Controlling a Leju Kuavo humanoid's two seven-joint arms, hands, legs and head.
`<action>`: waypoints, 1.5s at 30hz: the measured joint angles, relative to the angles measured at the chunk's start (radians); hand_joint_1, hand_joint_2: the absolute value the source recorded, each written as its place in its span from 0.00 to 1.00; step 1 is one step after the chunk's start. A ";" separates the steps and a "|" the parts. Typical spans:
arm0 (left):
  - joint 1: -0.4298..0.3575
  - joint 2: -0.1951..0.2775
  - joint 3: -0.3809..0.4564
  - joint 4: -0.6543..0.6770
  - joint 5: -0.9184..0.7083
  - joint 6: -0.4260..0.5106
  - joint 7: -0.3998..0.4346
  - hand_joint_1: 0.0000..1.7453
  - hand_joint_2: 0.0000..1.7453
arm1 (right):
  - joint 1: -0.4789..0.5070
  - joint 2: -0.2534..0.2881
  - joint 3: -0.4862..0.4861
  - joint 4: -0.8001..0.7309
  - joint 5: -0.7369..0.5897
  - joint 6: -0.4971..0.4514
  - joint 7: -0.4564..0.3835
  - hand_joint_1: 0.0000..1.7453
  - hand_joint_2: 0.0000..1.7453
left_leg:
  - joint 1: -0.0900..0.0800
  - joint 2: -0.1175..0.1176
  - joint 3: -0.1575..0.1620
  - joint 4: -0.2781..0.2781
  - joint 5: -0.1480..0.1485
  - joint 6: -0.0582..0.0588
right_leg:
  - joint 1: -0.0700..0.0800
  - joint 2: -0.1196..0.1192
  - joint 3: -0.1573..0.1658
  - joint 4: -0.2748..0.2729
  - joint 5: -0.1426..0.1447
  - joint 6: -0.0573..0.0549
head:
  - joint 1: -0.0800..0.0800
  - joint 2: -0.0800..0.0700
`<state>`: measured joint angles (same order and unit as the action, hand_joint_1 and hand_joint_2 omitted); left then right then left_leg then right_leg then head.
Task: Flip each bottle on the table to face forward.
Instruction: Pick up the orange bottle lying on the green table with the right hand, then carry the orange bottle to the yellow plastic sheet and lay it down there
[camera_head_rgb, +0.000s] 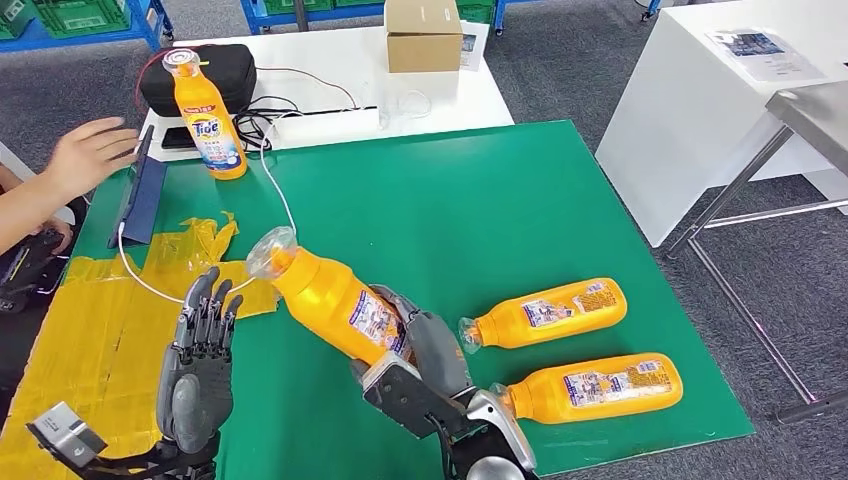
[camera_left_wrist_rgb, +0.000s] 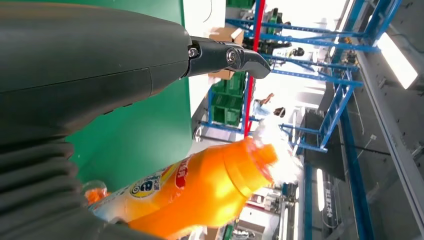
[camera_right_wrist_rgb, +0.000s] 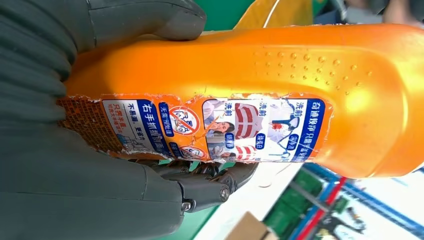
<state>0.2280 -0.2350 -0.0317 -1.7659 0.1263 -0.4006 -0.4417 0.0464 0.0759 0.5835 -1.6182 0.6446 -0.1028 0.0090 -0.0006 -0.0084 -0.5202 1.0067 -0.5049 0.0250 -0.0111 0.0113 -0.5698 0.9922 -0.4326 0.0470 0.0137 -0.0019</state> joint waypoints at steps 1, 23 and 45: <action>0.000 0.000 -0.001 0.000 0.004 -0.003 0.004 0.00 1.00 | 0.001 -0.003 0.011 -0.008 0.008 0.003 -0.001 1.00 1.00 | 0.000 0.000 0.000 0.000 0.000 0.000 | 0.000 0.000 0.000 0.000 0.000 0.000 | 0.000 0.000; -0.010 0.010 -0.072 0.030 0.014 -0.027 0.021 1.00 1.00 | -0.105 -0.034 0.216 0.112 0.108 0.146 -0.003 1.00 1.00 | 0.000 0.000 0.000 0.000 0.000 0.000 | 0.000 0.000 0.000 0.000 0.000 0.000 | 0.000 0.000; -0.007 0.062 -0.159 0.071 -0.301 0.147 -0.181 1.00 1.00 | -0.158 -0.030 0.263 0.192 0.206 0.130 0.007 0.31 1.00 | 0.000 0.000 0.000 0.000 0.000 0.000 | 0.000 0.000 0.000 0.000 0.000 0.000 | 0.000 0.000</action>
<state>0.2208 -0.1731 -0.1907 -1.6946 -0.1751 -0.2536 -0.6222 -0.1120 0.0457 0.8464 -1.4266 0.8509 0.0270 0.0159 -0.0006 -0.0086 -0.5206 1.0068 -0.5045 0.0250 -0.0111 0.0113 -0.5701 0.9922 -0.4325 0.0470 0.0135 -0.0019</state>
